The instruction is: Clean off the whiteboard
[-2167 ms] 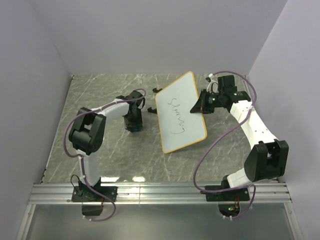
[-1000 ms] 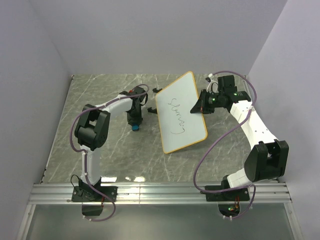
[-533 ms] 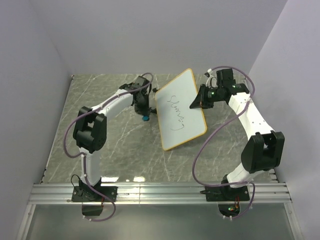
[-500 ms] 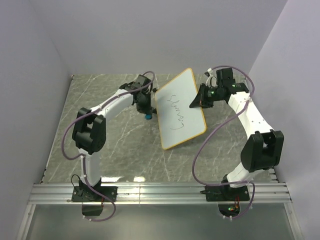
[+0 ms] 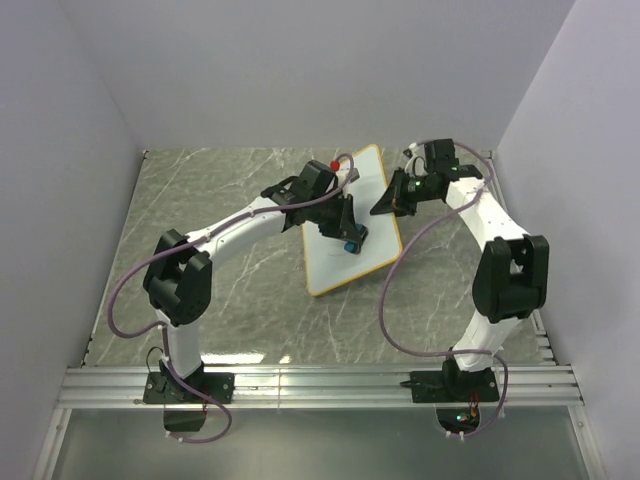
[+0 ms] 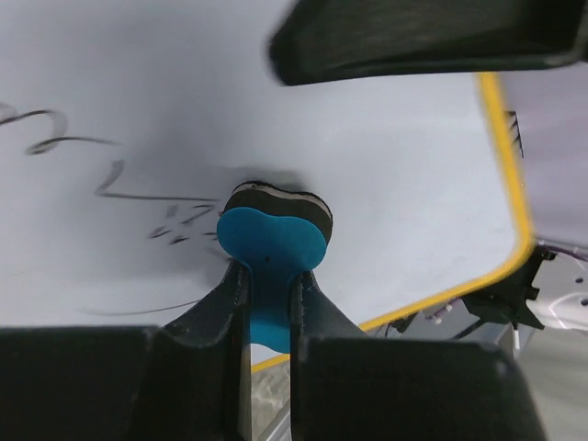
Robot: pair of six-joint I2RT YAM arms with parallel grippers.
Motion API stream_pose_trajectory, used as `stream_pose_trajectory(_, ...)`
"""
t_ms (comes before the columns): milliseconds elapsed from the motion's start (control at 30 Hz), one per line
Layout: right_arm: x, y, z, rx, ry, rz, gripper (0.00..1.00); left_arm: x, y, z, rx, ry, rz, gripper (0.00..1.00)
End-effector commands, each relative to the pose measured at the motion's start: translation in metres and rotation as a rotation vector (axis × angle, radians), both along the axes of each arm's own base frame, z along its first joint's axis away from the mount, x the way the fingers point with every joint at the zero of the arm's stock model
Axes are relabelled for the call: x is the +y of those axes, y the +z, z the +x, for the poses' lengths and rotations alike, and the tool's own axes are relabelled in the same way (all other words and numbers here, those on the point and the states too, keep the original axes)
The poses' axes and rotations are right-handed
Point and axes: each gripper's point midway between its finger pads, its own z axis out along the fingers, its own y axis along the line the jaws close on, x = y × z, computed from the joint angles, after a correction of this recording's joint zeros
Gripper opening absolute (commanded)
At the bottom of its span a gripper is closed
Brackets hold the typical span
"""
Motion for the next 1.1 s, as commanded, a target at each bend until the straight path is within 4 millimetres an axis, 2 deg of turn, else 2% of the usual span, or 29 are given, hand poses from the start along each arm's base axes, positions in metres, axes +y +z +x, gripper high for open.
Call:
stream_pose_trajectory(0,0.003,-0.041,-0.013,0.181,-0.027,-0.034,0.00,-0.008,0.022,-0.010,-0.013,-0.051,-0.089,0.00)
stream_pose_trajectory(100,0.003,-0.046,-0.014,0.194,-0.025,-0.039,0.00,-0.006,0.012,-0.009,-0.004,-0.043,-0.060,0.00)
stream_pose_trajectory(200,0.001,-0.048,-0.020,0.206,-0.017,-0.049,0.00,-0.004,-0.003,0.002,0.000,-0.007,-0.007,0.00)
stream_pose_trajectory(300,0.000,-0.047,-0.028,0.211,-0.003,-0.054,0.00,-0.001,-0.014,0.021,0.000,0.033,0.026,0.00)
stream_pose_trajectory(400,-0.002,-0.048,-0.038,0.232,0.013,-0.062,0.00,0.010,-0.024,0.050,-0.016,0.096,0.060,0.00)
stream_pose_trajectory(433,-0.002,-0.047,-0.040,0.227,0.024,-0.066,0.00,0.020,-0.034,0.066,-0.005,0.130,0.077,0.00)
stream_pose_trajectory(467,-0.003,-0.047,-0.042,0.227,0.025,-0.072,0.00,0.023,-0.031,0.079,-0.019,0.152,0.075,0.00)
stream_pose_trajectory(600,-0.005,-0.047,-0.052,0.241,0.041,-0.080,0.00,0.052,-0.047,0.128,-0.028,0.236,0.142,0.00)
stream_pose_trajectory(633,-0.005,-0.048,-0.054,0.249,0.043,-0.080,0.00,0.051,-0.050,0.143,-0.041,0.253,0.150,0.00)
stream_pose_trajectory(700,-0.006,-0.051,-0.058,0.255,0.048,-0.082,0.00,0.063,-0.057,0.160,-0.040,0.282,0.177,0.00)
stream_pose_trajectory(733,-0.006,-0.053,-0.059,0.258,0.050,-0.087,0.00,0.061,-0.059,0.173,-0.050,0.290,0.171,0.00)
stream_pose_trajectory(833,-0.008,-0.058,-0.061,0.274,0.050,-0.102,0.00,0.062,-0.065,0.191,-0.062,0.296,0.170,0.00)
stream_pose_trajectory(967,-0.008,-0.056,-0.054,0.276,0.049,-0.107,0.00,0.058,-0.061,0.188,-0.057,0.263,0.128,0.00)
stream_pose_trajectory(1000,-0.008,-0.057,-0.052,0.279,0.050,-0.109,0.00,0.053,-0.050,0.183,-0.069,0.243,0.109,0.00)
stream_pose_trajectory(1067,-0.008,-0.053,-0.046,0.268,0.046,-0.112,0.00,0.045,-0.050,0.167,-0.066,0.181,0.089,0.00)
